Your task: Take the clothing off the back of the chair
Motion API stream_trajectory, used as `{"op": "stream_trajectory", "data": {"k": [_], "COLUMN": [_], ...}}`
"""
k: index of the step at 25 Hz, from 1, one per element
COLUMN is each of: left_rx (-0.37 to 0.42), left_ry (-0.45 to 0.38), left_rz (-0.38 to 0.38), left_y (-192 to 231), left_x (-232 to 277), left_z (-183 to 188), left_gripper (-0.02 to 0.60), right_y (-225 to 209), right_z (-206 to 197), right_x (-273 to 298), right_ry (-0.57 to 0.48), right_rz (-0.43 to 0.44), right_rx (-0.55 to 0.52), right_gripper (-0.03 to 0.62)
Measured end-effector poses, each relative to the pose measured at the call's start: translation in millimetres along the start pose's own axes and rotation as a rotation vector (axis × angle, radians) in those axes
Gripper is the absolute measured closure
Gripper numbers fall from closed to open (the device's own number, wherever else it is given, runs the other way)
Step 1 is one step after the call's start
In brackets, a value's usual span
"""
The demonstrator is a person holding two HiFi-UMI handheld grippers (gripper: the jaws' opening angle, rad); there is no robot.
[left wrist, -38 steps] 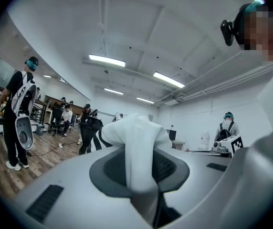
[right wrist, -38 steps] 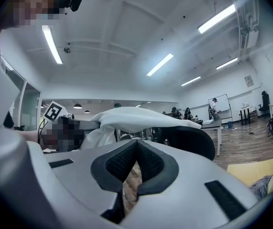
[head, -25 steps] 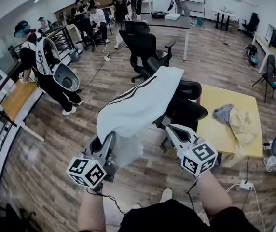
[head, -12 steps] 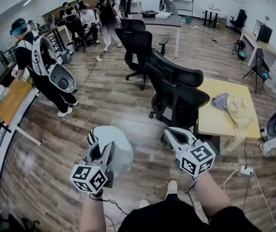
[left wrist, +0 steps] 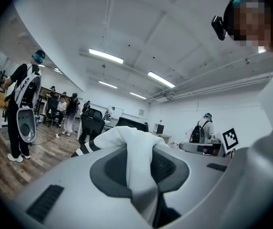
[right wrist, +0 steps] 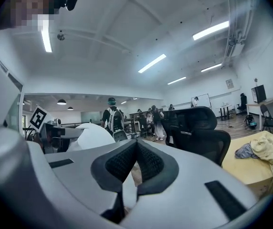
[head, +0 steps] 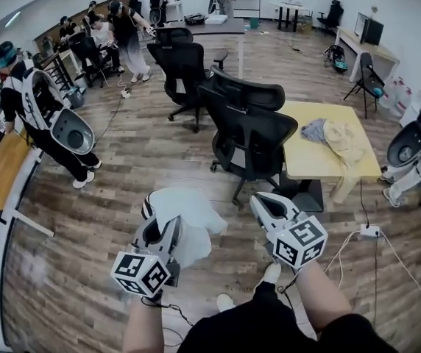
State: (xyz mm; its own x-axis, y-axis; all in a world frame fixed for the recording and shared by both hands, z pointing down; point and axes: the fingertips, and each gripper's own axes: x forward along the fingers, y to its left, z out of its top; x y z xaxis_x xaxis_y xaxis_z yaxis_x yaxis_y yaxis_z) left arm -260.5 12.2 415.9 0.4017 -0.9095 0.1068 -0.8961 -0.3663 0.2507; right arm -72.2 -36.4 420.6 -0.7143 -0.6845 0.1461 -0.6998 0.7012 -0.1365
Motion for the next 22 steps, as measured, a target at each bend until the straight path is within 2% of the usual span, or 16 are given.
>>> {"op": "stream_trajectory", "data": {"k": [5,14,22], "left_rx": [0.015,0.001,0.015], "left_ry": [0.026,0.03,0.041], "left_rz": [-0.076,-0.177,-0.2], "left_y": [-27,-61,-71], "left_x": [4,17,31], "left_z": [-8,-17,-20], "left_gripper": [0.486,0.486,0.486], "right_y": [-1,-4,-15], "right_z": [-5,-20,-19], "right_x": [-28,-59,-68], "right_ry": [0.001,0.02,0.027], "right_rz": [-0.069,-0.124,-0.162], "right_rx": [0.01,-0.005,0.0], "right_gripper": [0.582,0.582,0.582]}}
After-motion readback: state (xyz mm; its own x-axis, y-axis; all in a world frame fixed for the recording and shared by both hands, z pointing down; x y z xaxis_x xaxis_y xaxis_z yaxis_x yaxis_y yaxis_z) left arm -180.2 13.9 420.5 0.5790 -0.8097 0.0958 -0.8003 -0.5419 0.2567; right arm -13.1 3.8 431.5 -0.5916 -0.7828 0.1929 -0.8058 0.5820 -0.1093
